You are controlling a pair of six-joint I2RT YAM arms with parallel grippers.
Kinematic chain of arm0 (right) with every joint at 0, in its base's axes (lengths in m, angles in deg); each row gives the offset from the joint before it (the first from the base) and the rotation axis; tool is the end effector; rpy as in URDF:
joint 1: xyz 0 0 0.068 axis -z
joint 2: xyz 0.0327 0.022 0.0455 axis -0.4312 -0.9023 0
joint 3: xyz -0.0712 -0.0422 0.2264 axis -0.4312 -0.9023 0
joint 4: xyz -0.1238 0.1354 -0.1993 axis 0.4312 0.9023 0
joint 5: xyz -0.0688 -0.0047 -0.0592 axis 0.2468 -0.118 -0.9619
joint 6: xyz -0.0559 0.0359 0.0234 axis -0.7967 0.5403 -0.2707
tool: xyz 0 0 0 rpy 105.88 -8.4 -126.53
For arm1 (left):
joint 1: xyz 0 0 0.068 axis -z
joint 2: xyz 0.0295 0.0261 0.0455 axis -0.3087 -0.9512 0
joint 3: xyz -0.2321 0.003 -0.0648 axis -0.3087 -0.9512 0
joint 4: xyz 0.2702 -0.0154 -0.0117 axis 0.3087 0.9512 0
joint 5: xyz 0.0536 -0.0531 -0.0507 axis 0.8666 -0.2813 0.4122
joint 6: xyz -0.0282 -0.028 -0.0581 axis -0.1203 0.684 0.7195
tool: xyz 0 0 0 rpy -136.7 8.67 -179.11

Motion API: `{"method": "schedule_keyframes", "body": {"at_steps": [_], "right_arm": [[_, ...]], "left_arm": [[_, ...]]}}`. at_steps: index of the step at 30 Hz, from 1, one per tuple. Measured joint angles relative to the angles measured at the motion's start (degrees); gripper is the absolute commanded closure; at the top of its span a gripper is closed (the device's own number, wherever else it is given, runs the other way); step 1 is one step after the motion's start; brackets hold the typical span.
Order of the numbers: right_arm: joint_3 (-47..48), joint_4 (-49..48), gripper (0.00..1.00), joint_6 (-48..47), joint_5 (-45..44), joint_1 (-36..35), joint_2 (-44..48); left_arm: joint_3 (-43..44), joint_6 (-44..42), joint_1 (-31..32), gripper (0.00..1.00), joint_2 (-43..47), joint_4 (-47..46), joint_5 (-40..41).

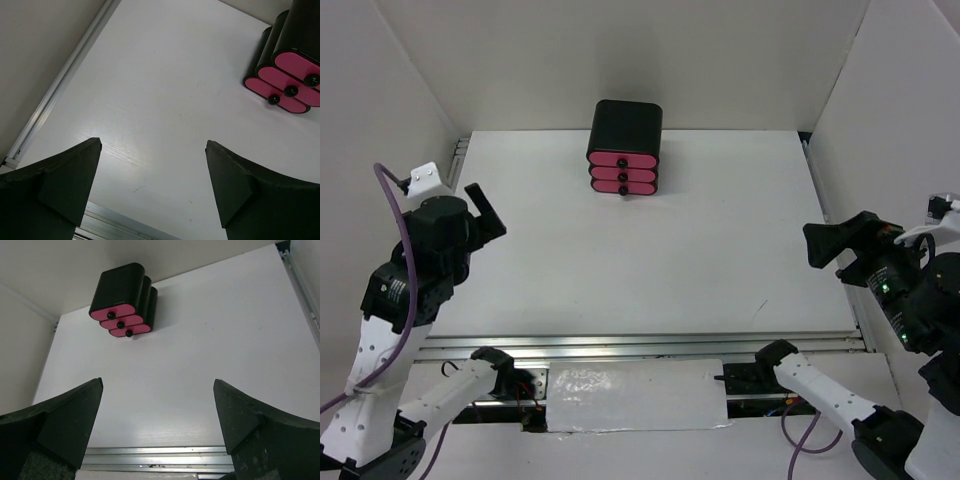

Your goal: Organize the makeup

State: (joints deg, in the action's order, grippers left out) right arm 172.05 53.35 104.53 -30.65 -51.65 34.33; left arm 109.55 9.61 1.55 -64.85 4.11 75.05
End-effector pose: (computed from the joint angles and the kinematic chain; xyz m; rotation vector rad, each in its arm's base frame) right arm 0.0482 -0.0007 0.5041 0.2751 1.7384 0.3144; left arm 0.1718 -0.0241 0.4116 -0.6255 1.8099 0.0323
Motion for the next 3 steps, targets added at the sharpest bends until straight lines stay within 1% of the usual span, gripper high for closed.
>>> {"method": "schedule_keyframes", "body": {"at_steps": [3], "right_arm": [[-1.09,0.15,0.0,0.0,-0.46,0.0,0.92]], "left_arm": [[0.02,0.04,0.0,0.01,-0.22,0.44,0.7]]}}
